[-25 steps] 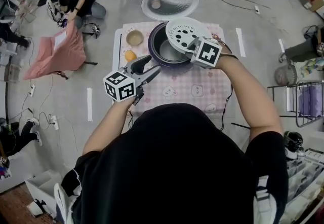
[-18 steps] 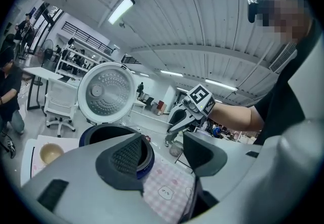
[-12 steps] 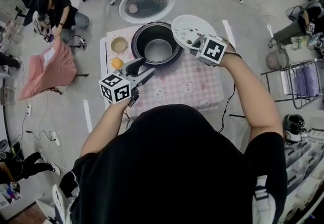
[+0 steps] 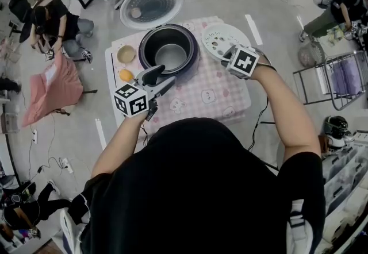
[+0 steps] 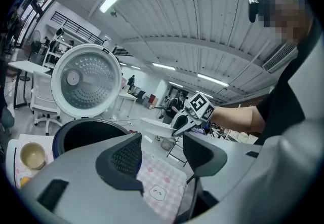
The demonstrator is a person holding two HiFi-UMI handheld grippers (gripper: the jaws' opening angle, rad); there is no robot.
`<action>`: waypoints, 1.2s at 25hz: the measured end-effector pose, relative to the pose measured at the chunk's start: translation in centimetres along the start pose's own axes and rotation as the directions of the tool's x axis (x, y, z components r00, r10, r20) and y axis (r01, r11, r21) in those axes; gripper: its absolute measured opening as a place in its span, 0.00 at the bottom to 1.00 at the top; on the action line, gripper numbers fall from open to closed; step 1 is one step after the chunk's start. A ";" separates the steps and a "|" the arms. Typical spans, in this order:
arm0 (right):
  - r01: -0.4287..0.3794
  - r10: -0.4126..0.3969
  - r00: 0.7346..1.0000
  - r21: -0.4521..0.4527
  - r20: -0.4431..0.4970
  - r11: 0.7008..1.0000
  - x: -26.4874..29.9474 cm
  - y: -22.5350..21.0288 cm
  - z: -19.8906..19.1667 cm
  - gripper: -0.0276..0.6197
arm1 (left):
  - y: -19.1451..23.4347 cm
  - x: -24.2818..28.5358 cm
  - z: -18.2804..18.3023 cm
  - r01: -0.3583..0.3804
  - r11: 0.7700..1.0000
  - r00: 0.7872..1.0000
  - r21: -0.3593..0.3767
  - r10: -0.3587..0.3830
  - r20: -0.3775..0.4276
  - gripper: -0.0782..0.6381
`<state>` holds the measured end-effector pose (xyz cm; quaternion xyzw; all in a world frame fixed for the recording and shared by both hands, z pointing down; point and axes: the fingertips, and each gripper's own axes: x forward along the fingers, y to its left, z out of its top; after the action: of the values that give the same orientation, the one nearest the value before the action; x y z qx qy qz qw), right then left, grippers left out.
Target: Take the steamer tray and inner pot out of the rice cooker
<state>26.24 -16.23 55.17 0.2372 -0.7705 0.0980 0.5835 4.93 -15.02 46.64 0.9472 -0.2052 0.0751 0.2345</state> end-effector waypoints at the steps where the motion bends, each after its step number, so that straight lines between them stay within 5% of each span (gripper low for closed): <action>1: -0.001 0.001 1.000 0.003 -0.008 1.000 0.3 0.2 -0.5 0.11 | -0.1 0.2 -0.1 0.003 1.000 1.000 -0.001 -0.003 -0.003 0.49; 21: -0.068 0.068 0.995 0.004 -0.073 0.998 8.5 3.8 -5.9 0.10 | 0.2 1.2 -2.9 -0.033 0.998 0.998 -0.045 0.031 -0.057 0.49; 30: -0.189 0.191 0.977 0.034 -0.094 0.981 13.5 7.3 -7.1 0.10 | 1.4 1.1 -3.7 -0.068 0.995 0.995 -0.076 0.063 -0.073 0.49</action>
<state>25.99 -10.19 71.01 0.1647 -0.7593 0.1741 0.6050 5.13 -14.81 50.73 0.9268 -0.2305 0.1078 0.2760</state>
